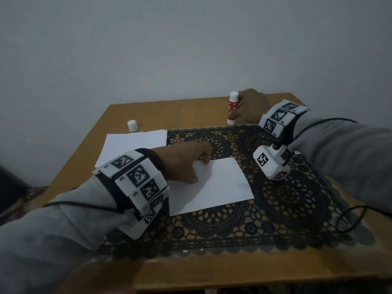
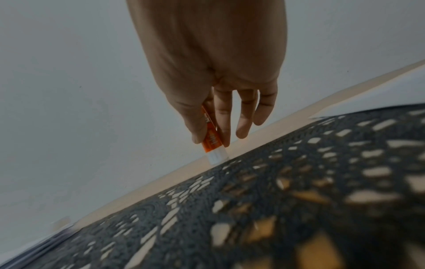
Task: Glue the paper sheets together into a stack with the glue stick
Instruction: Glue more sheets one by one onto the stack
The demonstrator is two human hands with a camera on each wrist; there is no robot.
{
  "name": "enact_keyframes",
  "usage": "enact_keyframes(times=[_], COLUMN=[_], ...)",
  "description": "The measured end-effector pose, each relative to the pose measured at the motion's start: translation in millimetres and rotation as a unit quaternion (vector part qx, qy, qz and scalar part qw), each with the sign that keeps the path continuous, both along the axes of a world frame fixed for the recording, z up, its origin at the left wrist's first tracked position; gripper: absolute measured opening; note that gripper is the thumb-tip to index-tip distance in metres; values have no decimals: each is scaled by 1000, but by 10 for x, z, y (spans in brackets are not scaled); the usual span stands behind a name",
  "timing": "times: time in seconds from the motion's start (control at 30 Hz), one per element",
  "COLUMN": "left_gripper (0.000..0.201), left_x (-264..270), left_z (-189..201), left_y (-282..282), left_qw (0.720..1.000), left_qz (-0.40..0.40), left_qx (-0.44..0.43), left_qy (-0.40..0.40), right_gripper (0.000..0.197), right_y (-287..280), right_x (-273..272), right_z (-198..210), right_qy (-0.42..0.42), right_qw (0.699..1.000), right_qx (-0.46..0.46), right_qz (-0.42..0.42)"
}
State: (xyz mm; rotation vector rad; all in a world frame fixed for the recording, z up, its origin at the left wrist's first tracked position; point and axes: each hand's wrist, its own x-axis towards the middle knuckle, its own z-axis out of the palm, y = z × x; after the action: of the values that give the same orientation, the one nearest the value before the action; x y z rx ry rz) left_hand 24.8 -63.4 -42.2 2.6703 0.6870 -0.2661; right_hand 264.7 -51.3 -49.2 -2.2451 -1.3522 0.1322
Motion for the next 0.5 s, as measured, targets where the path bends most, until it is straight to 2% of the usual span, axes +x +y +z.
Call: enact_keyframes(times=[0.17, 0.27, 0.33, 0.4, 0.5], left_gripper=[45, 47, 48, 48, 46], left_x=[4, 9, 7, 1, -5], left_z=[-8, -2, 8, 13, 23], left_y=[-19, -33, -34, -47, -71], left_qw=[1000, 1000, 999, 999, 999], left_qz=[6, 8, 7, 4, 10], left_qx=[20, 27, 30, 33, 35], left_qy=[5, 12, 14, 18, 24], right_gripper=[52, 32, 24, 32, 42], right_y=[-190, -474, -690, -920, -1238], right_x=[43, 225, 393, 561, 724], right_z=[155, 304, 337, 306, 208], right_qy=[10, -54, -113, -145, -105], right_qw=[1000, 996, 984, 965, 954], right_qx=[-26, -66, -138, -215, -266], right_qz=[6, 11, 2, -39, -92])
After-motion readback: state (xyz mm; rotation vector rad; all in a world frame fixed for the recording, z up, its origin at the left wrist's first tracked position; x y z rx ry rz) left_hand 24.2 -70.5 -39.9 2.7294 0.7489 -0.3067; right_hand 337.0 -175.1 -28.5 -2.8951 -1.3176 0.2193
